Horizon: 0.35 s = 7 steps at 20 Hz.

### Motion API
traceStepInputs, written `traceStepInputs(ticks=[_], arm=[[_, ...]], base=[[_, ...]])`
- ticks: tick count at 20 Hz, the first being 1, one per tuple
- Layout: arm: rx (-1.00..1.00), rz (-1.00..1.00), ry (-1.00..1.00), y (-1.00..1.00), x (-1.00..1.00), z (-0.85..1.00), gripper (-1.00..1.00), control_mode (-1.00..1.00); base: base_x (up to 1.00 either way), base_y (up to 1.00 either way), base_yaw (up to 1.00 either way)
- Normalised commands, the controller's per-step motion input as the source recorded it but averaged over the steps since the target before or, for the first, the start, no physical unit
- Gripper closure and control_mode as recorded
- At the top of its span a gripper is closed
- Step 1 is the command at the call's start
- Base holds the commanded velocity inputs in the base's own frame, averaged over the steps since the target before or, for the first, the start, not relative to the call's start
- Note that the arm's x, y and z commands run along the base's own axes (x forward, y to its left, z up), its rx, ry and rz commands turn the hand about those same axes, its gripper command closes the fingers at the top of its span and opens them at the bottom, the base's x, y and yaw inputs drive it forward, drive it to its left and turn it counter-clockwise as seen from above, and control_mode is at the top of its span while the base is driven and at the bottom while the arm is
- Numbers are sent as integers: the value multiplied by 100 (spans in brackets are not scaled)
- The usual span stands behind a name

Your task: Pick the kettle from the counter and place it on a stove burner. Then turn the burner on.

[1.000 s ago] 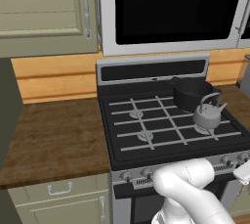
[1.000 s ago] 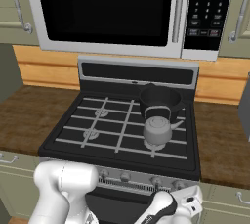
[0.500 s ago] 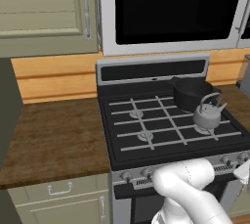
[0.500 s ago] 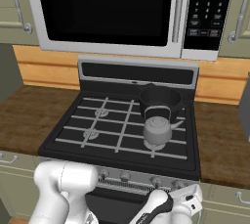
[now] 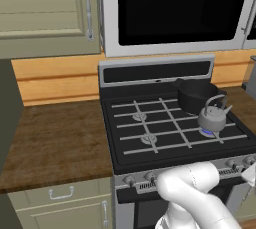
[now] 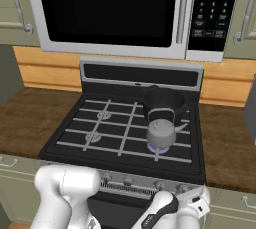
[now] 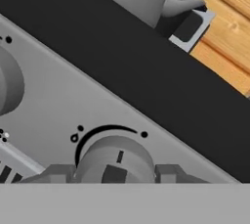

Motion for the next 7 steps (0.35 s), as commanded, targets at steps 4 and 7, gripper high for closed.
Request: traceStepInputs(ticks=[4,7], arm=[[-16,17,13,-16,0,51,100,-100],[-18,18,8,-7,0,32,100,-100]], base=[[0,0,0],[0,0,0]])
